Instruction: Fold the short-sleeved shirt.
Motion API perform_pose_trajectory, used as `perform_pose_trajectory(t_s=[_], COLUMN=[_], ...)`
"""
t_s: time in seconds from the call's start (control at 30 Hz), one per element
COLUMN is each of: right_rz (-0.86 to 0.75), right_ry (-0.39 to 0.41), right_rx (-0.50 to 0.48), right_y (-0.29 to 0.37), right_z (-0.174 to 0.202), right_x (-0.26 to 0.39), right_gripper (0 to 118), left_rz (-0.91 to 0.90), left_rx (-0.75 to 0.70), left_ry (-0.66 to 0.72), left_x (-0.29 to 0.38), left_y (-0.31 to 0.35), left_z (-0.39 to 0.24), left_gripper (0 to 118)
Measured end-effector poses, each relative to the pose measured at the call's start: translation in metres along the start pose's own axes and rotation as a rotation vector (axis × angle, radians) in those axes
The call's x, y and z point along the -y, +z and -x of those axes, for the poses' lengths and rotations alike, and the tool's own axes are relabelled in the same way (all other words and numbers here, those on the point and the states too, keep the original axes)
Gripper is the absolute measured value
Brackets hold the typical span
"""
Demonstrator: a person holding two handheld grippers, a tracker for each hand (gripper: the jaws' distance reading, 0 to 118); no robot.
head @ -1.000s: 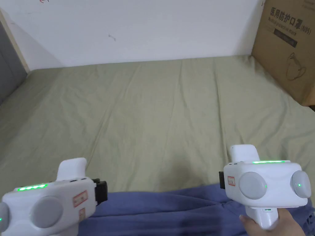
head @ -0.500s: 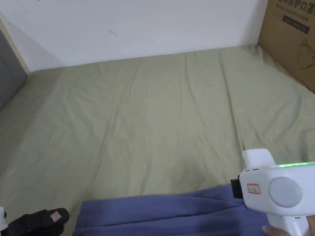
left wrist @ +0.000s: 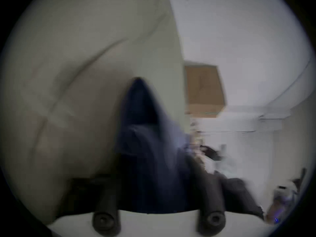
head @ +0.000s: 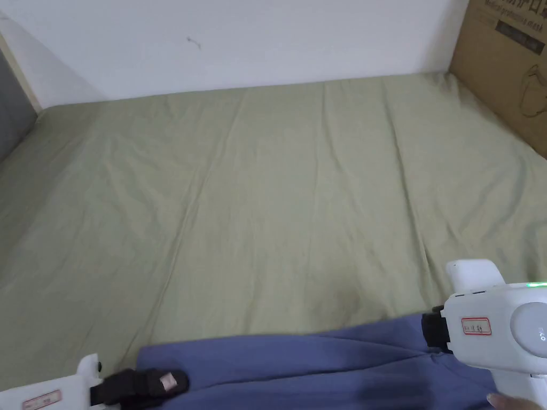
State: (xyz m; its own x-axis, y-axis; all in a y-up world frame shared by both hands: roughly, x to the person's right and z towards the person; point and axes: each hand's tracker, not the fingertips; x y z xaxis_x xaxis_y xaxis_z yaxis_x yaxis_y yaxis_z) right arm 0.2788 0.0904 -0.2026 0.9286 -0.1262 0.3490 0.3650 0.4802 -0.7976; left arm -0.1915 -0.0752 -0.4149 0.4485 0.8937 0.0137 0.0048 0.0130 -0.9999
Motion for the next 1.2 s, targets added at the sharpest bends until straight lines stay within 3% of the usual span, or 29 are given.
perform_pose_trajectory(t_s=[0.03, 0.07, 0.2, 0.37, 0.57, 0.6, 0.7, 0.8, 0.97, 1.0, 1.07, 1.1, 1.2], right_rz=[0.005, 0.008, 0.007, 0.002, -0.009, -0.008, -0.019, -0.028, -0.028, -0.028, -0.028, -0.030, -0.034], right_ry=[-0.006, -0.009, -0.011, -0.022, -0.024, -0.031, -0.060, -0.074, -0.102, -0.109, -0.124, -0.131, -0.148], right_rx=[-0.006, -0.008, -0.004, -0.022, -0.050, -0.060, -0.089, -0.096, -0.101, -0.100, -0.099, -0.097, -0.088], right_y=[0.000, 0.000, 0.000, 0.002, 0.002, 0.002, 0.003, 0.005, 0.009, 0.010, 0.012, 0.014, 0.017], right_z=[-0.001, -0.003, -0.007, -0.011, -0.018, -0.020, -0.028, -0.037, -0.053, -0.057, -0.064, -0.067, -0.077], right_x=[0.000, 0.000, 0.001, 0.001, 0.002, 0.002, 0.003, 0.005, 0.011, 0.012, 0.015, 0.016, 0.018], right_gripper=[0, 0, 0, 0, 0, 0, 0, 0, 0, 0, 0, 0, 0], left_rz=[0.024, -0.022, -0.037, -0.116, -0.248, -0.246, -0.240, -0.191, -0.011, 0.023, 0.104, 0.128, 0.148], left_rx=[-0.090, 0.063, -0.112, -0.465, -0.981, -1.008, -0.916, -0.715, -0.479, -0.458, -0.505, -0.524, -0.494], left_ry=[0.053, 0.130, -0.014, -0.302, -0.621, -0.649, -0.647, -0.609, -0.527, -0.515, -0.515, -0.535, -0.540], left_x=[-0.002, -0.005, 0.000, 0.029, 0.065, 0.062, 0.069, 0.073, 0.077, 0.080, 0.084, 0.087, 0.094], left_y=[-0.008, 0.002, 0.005, 0.015, 0.015, 0.012, 0.003, -0.022, -0.100, -0.120, -0.156, -0.170, -0.195], left_z=[0.006, 0.009, -0.019, -0.097, -0.153, -0.153, -0.179, -0.211, -0.243, -0.246, -0.245, -0.243, -0.239], left_gripper=[9, 9, 8, 8, 8, 8, 8, 8, 8, 14, 53, 65, 74])
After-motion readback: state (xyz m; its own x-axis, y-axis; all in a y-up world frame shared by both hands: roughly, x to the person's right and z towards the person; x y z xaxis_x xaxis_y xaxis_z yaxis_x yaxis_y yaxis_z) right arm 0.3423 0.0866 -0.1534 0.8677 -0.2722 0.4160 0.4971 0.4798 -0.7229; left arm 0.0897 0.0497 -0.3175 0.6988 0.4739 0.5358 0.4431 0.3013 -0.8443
